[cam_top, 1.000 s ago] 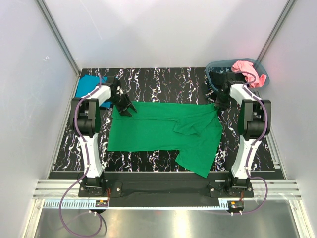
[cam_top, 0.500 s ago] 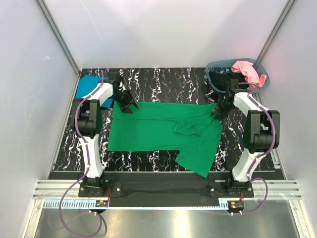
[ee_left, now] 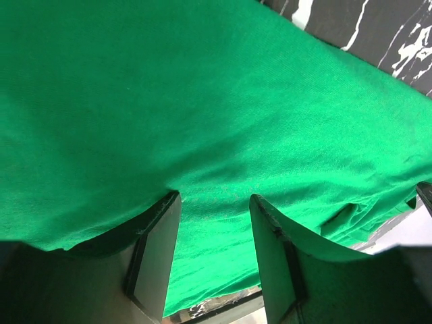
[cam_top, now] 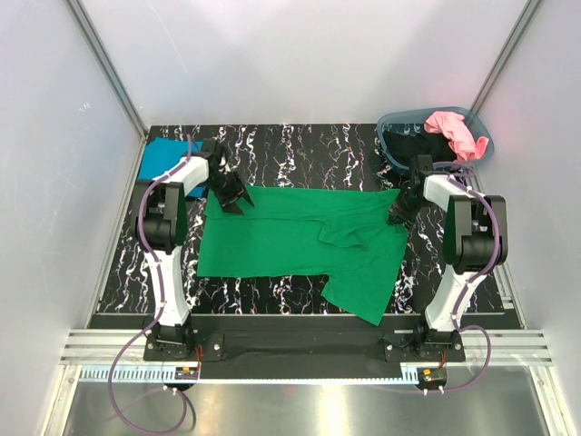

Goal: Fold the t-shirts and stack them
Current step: Fold the tshirt

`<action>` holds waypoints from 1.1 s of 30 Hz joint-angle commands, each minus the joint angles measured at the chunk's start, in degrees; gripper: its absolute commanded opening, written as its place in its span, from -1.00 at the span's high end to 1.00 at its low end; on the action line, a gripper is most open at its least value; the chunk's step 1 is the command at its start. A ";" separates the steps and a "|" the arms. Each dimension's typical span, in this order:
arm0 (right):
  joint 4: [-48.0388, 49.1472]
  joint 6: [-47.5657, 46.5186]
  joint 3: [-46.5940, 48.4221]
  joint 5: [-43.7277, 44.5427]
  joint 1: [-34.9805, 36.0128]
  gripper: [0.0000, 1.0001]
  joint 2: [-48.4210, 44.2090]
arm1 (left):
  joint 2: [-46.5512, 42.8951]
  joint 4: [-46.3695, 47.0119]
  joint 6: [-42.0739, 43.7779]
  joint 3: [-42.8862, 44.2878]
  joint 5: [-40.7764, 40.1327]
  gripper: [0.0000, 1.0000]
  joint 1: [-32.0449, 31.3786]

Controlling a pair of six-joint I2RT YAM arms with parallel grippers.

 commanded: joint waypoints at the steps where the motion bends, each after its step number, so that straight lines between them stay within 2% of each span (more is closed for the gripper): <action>1: -0.23 -0.99 -0.84 6.87 -0.48 1.00 -2.04 | 0.84 -0.15 -0.68 -0.36 -4.28 -0.04 1.34; 6: -1.63 -4.59 1.60 9.51 -0.83 1.00 -2.58 | 2.06 -1.47 -0.15 0.77 -5.52 -0.04 2.13; 9: -3.65 -6.70 4.68 3.72 -0.83 0.66 -0.82 | 2.25 -2.09 0.20 2.26 -5.17 -0.04 2.13; 11: -3.23 -6.09 4.17 -0.06 -0.74 0.40 -3.87 | 1.55 -2.88 0.20 3.23 -3.59 -0.04 2.04; 14: -4.09 -5.83 3.28 -3.05 -0.74 0.22 -8.88 | -1.70 -5.24 1.78 6.13 -2.97 -0.04 1.34; 17: -7.52 -6.26 2.32 -7.18 -0.65 0.19 -12.93 | -6.53 -7.10 3.28 8.25 -3.85 -0.04 -1.03; 20: -8.15 -6.27 -1.63 -12.27 0.13 0.19 -16.88 | -11.72 -3.07 1.70 4.31 -0.60 -0.05 -5.07; 25: -5.16 -5.74 -9.10 -18.07 4.17 0.25 -18.84 | -15.95 15.63 -6.90 -7.38 9.94 -0.04 -13.68; 27: -5.24 -5.73 -9.46 -17.83 8.03 0.26 -17.43 | -14.02 17.24 -7.44 -7.66 10.83 -0.03 -17.63; 30: -5.42 -5.48 -9.90 -12.56 12.51 0.20 -16.81 | -11.30 18.12 -7.01 -7.13 10.13 -0.01 -22.02; 33: -3.49 -5.04 -12.44 -7.91 13.41 0.11 -17.25 | -9.45 20.58 -7.71 -8.09 8.99 -0.01 -23.97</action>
